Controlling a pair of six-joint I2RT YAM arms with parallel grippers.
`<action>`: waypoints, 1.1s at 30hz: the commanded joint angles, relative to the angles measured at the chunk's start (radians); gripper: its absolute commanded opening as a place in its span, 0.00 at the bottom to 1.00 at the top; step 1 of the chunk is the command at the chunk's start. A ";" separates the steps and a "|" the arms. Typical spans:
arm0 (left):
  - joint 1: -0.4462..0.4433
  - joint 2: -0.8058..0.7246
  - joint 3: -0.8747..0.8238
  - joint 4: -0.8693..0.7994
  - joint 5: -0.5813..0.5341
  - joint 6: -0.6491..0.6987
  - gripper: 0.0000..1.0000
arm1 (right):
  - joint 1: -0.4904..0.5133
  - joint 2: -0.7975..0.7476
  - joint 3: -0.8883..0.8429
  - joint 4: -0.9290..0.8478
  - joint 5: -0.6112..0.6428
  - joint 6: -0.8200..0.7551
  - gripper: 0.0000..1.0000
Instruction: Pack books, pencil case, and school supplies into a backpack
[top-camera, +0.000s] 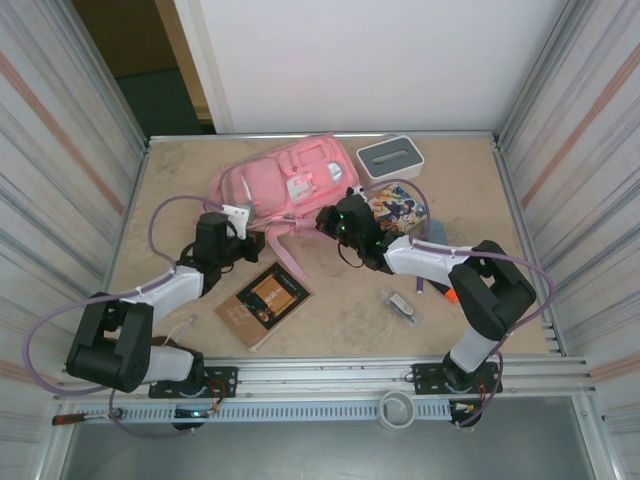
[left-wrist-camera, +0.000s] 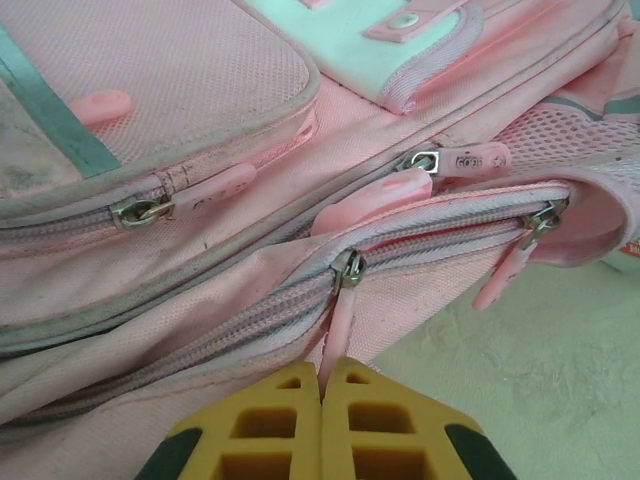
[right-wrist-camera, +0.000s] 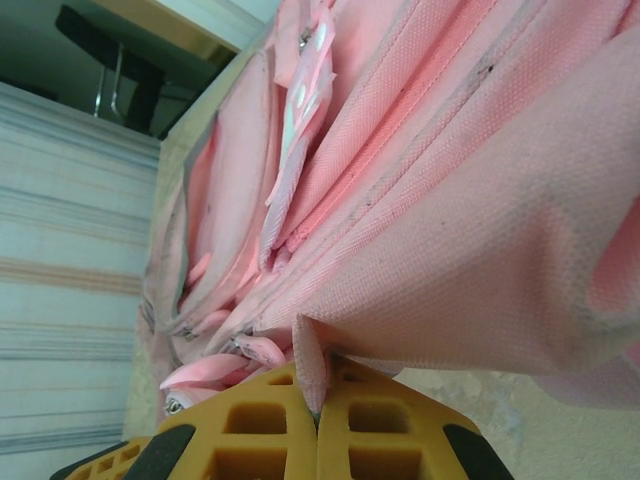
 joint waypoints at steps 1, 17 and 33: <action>0.033 -0.028 -0.020 -0.031 -0.077 -0.021 0.00 | -0.024 0.006 0.031 0.006 0.042 -0.020 0.00; -0.043 0.047 0.039 -0.075 -0.177 0.020 0.21 | -0.017 0.033 0.082 0.043 -0.047 0.032 0.00; -0.154 -0.215 -0.017 -0.225 -0.405 0.034 0.49 | 0.021 0.011 0.158 0.066 -0.065 0.044 0.00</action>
